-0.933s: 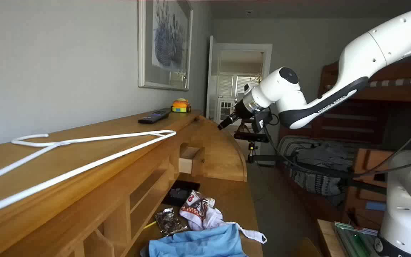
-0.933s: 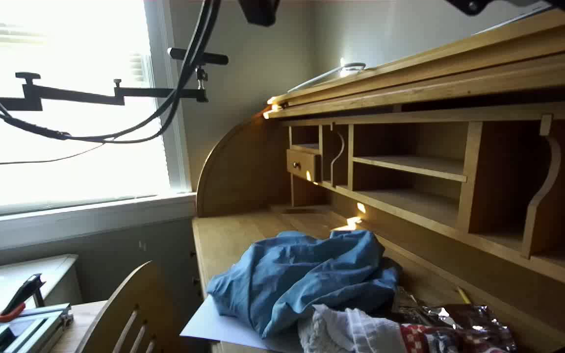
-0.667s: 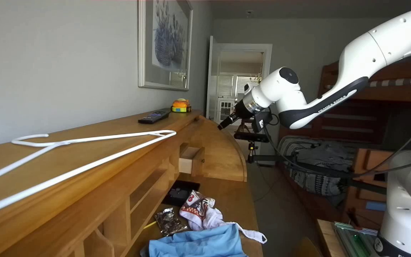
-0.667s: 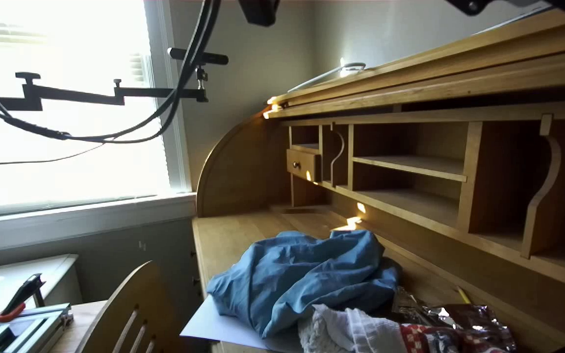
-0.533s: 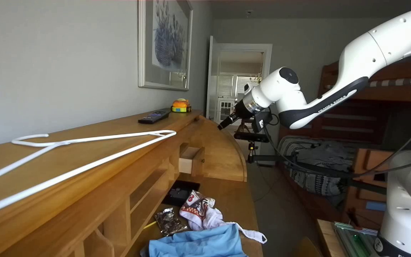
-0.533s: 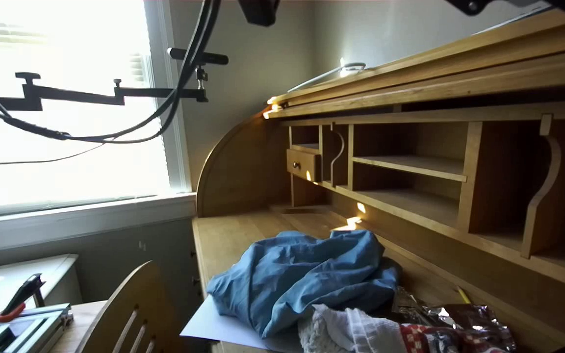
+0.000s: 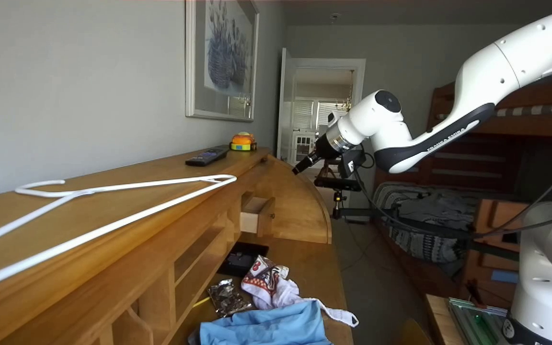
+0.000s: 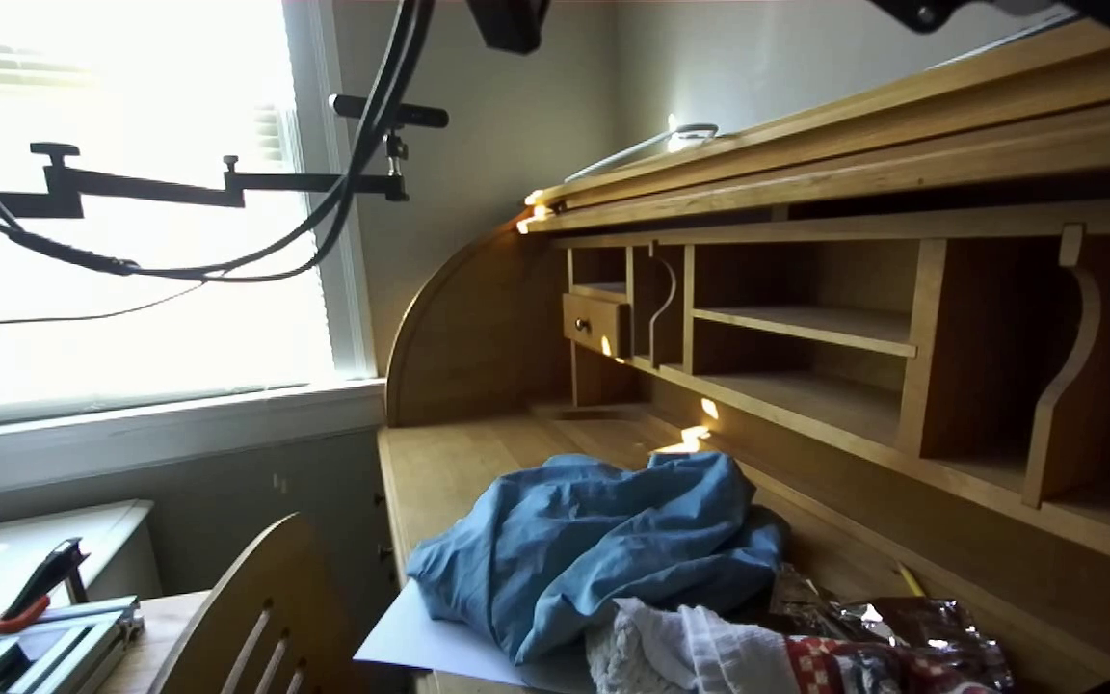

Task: Fold the blue cloth

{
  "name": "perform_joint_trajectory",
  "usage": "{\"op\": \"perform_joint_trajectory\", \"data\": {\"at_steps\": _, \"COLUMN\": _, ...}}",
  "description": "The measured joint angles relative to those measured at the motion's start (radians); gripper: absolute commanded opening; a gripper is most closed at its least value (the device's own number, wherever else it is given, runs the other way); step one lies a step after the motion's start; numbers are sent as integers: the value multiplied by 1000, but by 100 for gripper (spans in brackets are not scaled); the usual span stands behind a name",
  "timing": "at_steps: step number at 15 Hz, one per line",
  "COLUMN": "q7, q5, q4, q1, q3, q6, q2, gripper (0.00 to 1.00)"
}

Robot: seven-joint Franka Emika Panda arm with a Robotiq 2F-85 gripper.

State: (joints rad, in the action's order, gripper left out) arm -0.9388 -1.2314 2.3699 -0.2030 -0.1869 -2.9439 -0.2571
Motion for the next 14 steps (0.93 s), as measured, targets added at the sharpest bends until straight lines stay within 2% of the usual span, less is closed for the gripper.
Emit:
{"op": "perform_joint_trajectory", "data": {"at_steps": 5, "q7": -19, "q5": -15, "q4": -7, "q1": -19, "q3": 1, "q6": 51, "q2": -7, "gripper": 100}}
{"op": "perform_joint_trajectory", "data": {"at_steps": 8, "q7": -46, "q5": 13, "q4": -10, "q1": -15, "q3": -2, "q6": 24, "q2": -10, "gripper": 100}}
{"op": "perform_joint_trajectory", "data": {"at_steps": 11, "q7": -94, "q5": 73, "q4": -17, "q1": 34, "q3": 22, "q6": -65, "q2": -11, "gripper": 100}}
{"op": "perform_joint_trajectory", "data": {"at_steps": 14, "q7": -95, "q5": 122, "q4": -15, "q1": 114, "q3": 46, "q6": -166, "q2": -10, "gripper": 100}}
